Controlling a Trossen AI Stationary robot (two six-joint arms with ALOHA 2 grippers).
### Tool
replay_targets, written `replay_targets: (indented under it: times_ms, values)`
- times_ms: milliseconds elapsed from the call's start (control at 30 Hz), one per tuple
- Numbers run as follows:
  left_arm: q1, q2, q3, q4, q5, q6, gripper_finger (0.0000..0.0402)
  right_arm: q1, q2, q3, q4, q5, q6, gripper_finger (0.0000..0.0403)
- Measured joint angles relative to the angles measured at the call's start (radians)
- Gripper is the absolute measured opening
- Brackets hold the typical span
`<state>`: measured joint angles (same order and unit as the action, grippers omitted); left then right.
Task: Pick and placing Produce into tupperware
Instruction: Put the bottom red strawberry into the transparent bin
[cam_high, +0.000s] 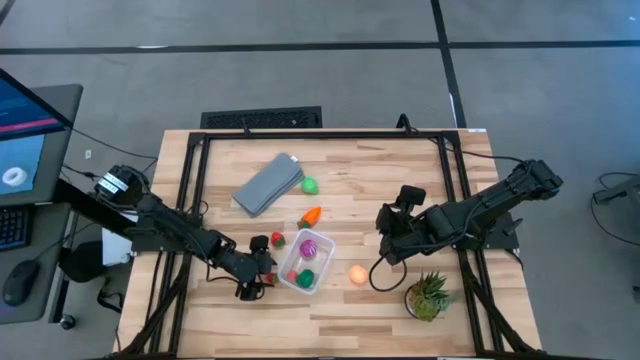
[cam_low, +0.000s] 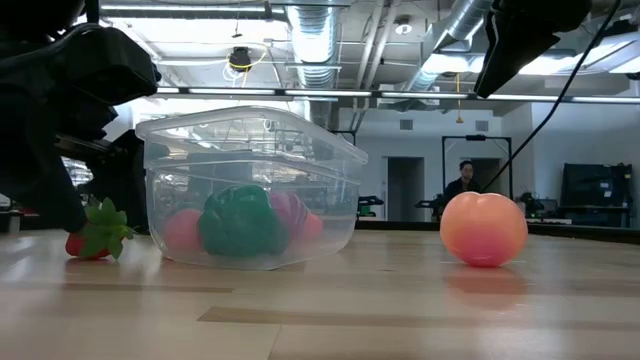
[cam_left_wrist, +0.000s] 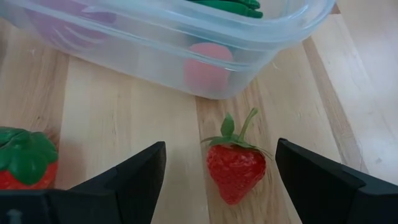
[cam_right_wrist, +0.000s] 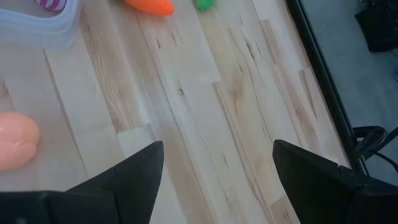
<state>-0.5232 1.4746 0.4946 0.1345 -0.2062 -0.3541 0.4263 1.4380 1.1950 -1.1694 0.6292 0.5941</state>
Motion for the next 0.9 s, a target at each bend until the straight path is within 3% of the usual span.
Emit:
replay_targets:
  times_ms: [300,900]
  values:
    - [0.000,0.149,0.032,0.107,0.011,0.025,0.0293,0.000,0.000,0.000,0.002,0.000,0.000,0.0324]
    - [0.000,0.113,0.052,0.004,0.028,0.037,0.0293,0.045,0.000,0.000,0.003,0.028,0.000,0.0324]
